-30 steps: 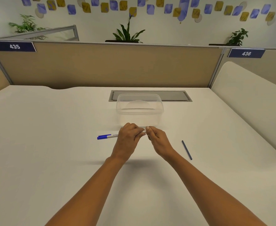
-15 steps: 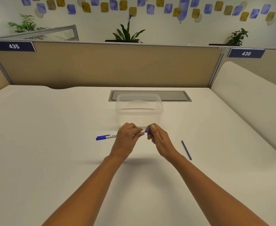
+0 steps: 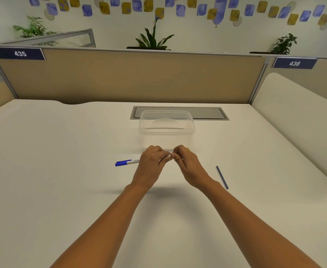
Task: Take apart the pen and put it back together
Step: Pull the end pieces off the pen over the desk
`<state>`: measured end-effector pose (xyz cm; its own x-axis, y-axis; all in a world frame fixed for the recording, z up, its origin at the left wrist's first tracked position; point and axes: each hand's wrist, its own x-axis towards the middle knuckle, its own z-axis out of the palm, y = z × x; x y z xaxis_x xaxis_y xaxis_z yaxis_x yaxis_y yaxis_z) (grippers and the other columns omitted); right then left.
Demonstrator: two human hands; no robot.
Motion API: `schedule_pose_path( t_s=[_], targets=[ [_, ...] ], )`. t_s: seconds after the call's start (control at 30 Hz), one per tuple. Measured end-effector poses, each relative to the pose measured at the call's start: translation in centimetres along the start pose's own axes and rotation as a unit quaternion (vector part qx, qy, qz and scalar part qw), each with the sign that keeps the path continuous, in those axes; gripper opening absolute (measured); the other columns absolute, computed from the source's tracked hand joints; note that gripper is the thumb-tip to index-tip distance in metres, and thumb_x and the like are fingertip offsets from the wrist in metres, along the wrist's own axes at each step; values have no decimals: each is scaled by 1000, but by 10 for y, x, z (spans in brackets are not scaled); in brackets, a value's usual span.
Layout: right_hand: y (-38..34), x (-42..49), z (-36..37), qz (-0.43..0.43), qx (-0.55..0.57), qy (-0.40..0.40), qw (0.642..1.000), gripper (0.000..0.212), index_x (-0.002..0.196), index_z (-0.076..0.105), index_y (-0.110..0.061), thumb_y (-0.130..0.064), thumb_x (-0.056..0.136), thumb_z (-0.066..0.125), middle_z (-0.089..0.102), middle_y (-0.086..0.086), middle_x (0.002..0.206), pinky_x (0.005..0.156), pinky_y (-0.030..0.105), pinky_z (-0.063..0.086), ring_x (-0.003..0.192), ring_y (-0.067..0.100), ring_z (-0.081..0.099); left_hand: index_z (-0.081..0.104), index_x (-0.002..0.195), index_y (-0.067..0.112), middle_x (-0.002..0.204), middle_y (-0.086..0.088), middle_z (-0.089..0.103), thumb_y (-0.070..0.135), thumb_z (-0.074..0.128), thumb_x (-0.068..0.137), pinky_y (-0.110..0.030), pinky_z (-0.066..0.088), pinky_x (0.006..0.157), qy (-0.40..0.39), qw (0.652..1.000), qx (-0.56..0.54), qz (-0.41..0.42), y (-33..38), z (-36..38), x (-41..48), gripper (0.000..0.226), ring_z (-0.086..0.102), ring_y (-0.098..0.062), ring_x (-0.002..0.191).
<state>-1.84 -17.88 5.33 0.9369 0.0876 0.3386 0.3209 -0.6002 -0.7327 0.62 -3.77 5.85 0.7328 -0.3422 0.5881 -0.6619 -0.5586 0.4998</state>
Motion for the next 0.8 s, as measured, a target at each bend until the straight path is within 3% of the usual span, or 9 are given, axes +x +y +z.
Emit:
schedule_pose_path(
  t_s=[0.37, 0.57, 0.8],
  targets=[
    [-2, 0, 6, -24, 2, 50, 998, 24, 74, 39, -15, -27, 93, 31, 40, -12, 63, 60, 11, 32, 65, 1, 40, 68, 86, 4, 71, -16, 66, 19, 55, 79, -40, 46, 58, 2, 1000, 6, 19, 4, -3, 0, 21, 56, -30, 67],
    [-1, 2, 6, 9, 27, 63, 998, 30, 67, 41, -13, -21, 96, 38, 38, -7, 56, 55, 17, 31, 57, 9, 36, 68, 84, 4, 71, -15, 67, 18, 58, 76, -41, 50, 58, 5, 999, 19, 29, 2, -3, -1, 19, 57, -30, 66],
    [-4, 2, 6, 53, 70, 37, 995, 39, 58, 38, -26, -23, 97, 35, 40, -3, 56, 52, 17, 30, 52, 8, 36, 68, 81, 5, 70, -14, 66, 19, 57, 77, -41, 47, 57, 5, 1000, 12, 25, 0, 0, -3, 18, 56, -30, 66]
  ],
)
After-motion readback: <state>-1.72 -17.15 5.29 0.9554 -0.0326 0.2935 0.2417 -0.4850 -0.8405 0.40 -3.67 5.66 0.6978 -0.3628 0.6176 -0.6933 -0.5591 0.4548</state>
